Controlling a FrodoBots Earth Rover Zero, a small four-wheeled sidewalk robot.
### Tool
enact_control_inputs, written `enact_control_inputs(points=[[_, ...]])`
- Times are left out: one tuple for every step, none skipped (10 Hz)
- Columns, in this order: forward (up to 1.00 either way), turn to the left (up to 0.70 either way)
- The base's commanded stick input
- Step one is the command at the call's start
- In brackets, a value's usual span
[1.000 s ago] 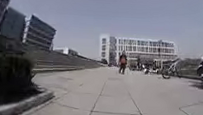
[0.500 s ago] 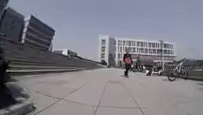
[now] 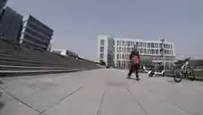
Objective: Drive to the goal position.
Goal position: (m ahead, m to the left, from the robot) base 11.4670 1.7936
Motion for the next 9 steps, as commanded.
enact_control_inputs(points=[[1.0, 0.0], [1.0, 0.0], [1.0, 0.0], [1.0, 0.0], [1.0, 0.32], [1.0, 0.4], [1.0, 0.4], [1.0, 0.4], [1.0, 0.4]])
